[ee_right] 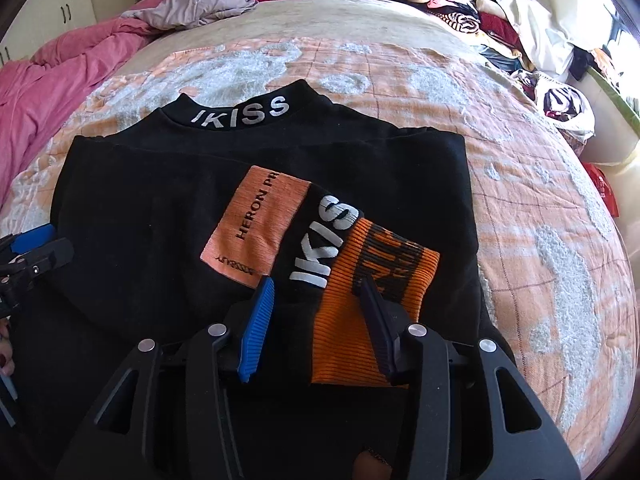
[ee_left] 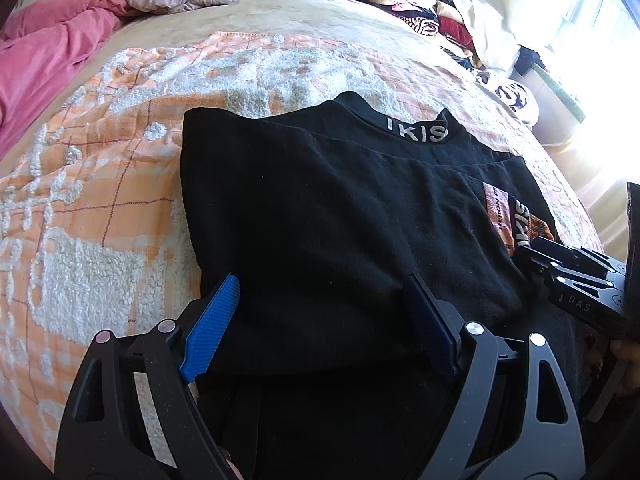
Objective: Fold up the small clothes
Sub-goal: 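Withdraw the right tool from the cuffs toward the shirt hem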
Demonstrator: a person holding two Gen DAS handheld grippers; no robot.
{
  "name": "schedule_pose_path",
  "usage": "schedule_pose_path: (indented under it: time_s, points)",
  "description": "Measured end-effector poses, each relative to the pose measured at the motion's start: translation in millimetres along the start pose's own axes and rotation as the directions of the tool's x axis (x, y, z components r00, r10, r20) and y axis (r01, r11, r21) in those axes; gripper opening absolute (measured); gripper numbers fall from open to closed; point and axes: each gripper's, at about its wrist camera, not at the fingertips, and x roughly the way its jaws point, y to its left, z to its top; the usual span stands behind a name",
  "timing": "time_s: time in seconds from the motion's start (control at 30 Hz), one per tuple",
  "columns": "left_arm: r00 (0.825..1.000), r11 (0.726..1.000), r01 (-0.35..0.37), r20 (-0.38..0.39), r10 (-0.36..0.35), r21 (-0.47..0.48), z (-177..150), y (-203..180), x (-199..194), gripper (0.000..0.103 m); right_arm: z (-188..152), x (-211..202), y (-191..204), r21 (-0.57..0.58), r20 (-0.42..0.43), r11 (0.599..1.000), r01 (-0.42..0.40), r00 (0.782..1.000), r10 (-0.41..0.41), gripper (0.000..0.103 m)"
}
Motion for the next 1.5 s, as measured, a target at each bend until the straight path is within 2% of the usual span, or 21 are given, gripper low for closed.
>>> schedule_pose_path:
  time_s: [0.23, 0.4, 0.7, 0.8, 1.13, 1.17, 1.2, 1.27, 1.43, 1.5]
  points:
    - [1.0, 1.0, 0.008, 0.0, -0.008, -0.009, 0.8, 0.3, -1.4, 0.077, -11.4, -12.6, -4.6, 0.023, 0.029, 0.999, -0.034, 0.999, 0.033, 0.046]
    - [1.0, 1.0, 0.005, 0.0, -0.005, -0.007, 0.1, -0.4, -2.3, 0.077, -19.4, -22.7, -7.2, 0.032, 0.044, 0.999, -0.043, 0.998, 0.042, 0.055]
    - [1.0, 1.0, -0.002, 0.0, 0.002, 0.003, -1.1, -2.2, -6.3, 0.078, -22.3, -33.9, -14.0, 0.079, 0.068, 0.994, -0.073, 0.995, 0.067, 0.063]
    - [1.0, 1.0, -0.002, 0.003, 0.002, 0.0, -1.2, -2.2, -9.6, 0.078, -22.5, -38.6, -16.3, 0.098, 0.079, 0.992, -0.082, 0.994, 0.074, 0.07]
    - [1.0, 1.0, -0.002, 0.015, 0.002, -0.001, -0.9, -2.9, -20.2, 0.081, -22.4, -54.3, -20.8, 0.131, 0.116, 0.985, -0.111, 0.989, 0.096, 0.073]
    - [1.0, 1.0, 0.0, 0.018, 0.0, -0.004, -0.7, -2.9, -22.1, 0.081, -22.6, -55.6, -21.1, 0.132, 0.119, 0.985, -0.114, 0.988, 0.098, 0.075]
    - [1.0, 1.0, 0.001, 0.022, -0.001, -0.006, -0.4, -2.6, -24.7, 0.081, -22.6, -57.0, -21.9, 0.135, 0.125, 0.984, -0.118, 0.987, 0.101, 0.084]
    - [1.0, 1.0, -0.001, 0.031, 0.001, -0.005, 0.3, -2.2, -30.7, 0.081, -23.1, -60.9, -21.2, 0.138, 0.139, 0.982, -0.125, 0.985, 0.106, 0.088]
    - [0.998, 1.0, -0.004, 0.068, 0.006, -0.017, 4.3, 1.1, -48.1, 0.092, -23.8, -68.4, -21.0, 0.148, 0.161, 0.979, -0.141, 0.98, 0.117, 0.092]
    - [0.997, 1.0, -0.001, 0.081, 0.003, -0.021, 5.4, 2.2, -55.0, 0.093, -24.2, -72.1, -21.3, 0.153, 0.172, 0.977, -0.149, 0.978, 0.122, 0.093]
